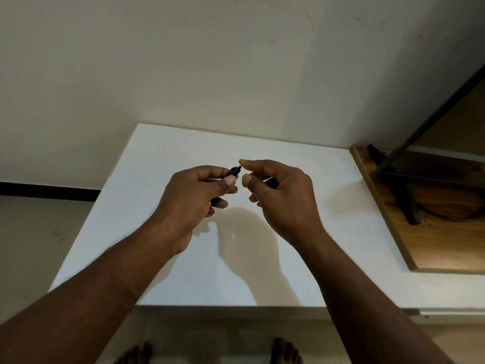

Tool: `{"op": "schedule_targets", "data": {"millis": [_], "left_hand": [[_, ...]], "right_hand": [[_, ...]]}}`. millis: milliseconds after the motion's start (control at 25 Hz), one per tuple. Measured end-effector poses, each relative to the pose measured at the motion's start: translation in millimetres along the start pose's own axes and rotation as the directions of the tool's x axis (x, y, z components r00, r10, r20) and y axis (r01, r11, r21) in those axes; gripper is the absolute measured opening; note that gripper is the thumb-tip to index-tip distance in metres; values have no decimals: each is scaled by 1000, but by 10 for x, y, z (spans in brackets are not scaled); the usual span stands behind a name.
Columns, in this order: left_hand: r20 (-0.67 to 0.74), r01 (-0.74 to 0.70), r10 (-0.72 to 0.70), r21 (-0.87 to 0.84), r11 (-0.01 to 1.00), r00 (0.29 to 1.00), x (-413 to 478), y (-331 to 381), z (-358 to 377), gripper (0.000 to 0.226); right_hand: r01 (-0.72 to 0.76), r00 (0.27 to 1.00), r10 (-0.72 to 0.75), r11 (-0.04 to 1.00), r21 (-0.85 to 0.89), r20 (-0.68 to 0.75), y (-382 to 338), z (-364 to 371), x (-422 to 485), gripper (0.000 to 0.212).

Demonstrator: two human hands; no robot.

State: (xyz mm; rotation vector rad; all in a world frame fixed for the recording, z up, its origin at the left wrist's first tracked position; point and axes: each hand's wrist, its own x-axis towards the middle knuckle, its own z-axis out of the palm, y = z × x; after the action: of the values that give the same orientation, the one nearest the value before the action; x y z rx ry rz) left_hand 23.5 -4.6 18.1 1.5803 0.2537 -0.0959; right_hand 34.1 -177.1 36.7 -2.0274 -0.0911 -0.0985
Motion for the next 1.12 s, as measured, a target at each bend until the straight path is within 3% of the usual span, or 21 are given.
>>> {"op": "schedule_targets", "data": {"millis": [280,960,1120], "left_hand": [[-16,-137,141,148,979,990,-7,35,20,8],[-31,-199,211,231,952,977,-9,46,17,8],[-30,-203,216,235,951,976,-10,36,24,8]], "right_hand": [[-19,993,28,997,77,-113,19,-158,107,15],[-45,996,59,982,185,-67,-4,-186,99,38],[-83,995,91,972,221,-27,-23,-186,80,23]]}}
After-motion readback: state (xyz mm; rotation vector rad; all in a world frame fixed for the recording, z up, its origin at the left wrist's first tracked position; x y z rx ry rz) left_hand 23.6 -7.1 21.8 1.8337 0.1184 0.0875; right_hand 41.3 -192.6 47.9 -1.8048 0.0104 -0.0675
